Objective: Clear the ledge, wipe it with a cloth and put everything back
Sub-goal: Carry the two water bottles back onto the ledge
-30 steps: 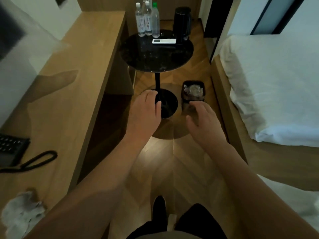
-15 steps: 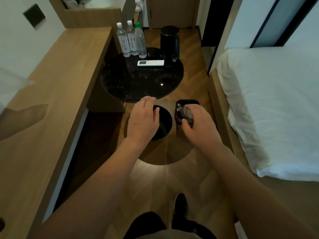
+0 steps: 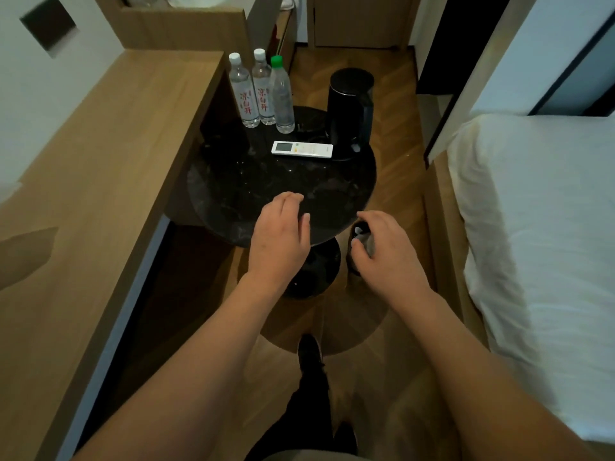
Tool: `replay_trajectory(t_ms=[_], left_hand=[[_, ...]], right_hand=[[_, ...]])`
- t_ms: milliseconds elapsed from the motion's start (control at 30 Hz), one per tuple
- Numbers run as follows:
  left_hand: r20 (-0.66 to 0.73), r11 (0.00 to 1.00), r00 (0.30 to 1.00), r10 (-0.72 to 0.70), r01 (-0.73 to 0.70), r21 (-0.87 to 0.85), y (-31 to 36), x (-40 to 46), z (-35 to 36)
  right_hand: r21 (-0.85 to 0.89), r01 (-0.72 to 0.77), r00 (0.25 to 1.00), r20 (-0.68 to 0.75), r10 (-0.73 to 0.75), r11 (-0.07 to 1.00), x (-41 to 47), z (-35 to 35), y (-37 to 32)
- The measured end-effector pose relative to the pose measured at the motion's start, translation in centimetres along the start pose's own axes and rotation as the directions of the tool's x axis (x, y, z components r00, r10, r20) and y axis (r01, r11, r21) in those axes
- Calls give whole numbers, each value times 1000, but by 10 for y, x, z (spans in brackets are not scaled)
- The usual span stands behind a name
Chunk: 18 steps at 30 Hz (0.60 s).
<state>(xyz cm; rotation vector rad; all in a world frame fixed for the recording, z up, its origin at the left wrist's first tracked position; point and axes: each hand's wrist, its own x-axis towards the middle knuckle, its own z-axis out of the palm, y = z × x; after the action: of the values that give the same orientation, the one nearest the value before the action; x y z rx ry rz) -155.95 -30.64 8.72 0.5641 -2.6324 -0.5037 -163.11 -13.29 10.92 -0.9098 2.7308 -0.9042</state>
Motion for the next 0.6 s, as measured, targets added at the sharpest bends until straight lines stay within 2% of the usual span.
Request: replay_trajectory(t_ms=[300,600], left_hand=[[-3,998,998,-63,63,-13,-51,137,21],[-18,954,956,-293,291,-71,-110,232,40]], right_hand=[[-15,-9,998,61,10,1000,149,17,-14],[46,42,990,135,-48,998,290,44,-21]])
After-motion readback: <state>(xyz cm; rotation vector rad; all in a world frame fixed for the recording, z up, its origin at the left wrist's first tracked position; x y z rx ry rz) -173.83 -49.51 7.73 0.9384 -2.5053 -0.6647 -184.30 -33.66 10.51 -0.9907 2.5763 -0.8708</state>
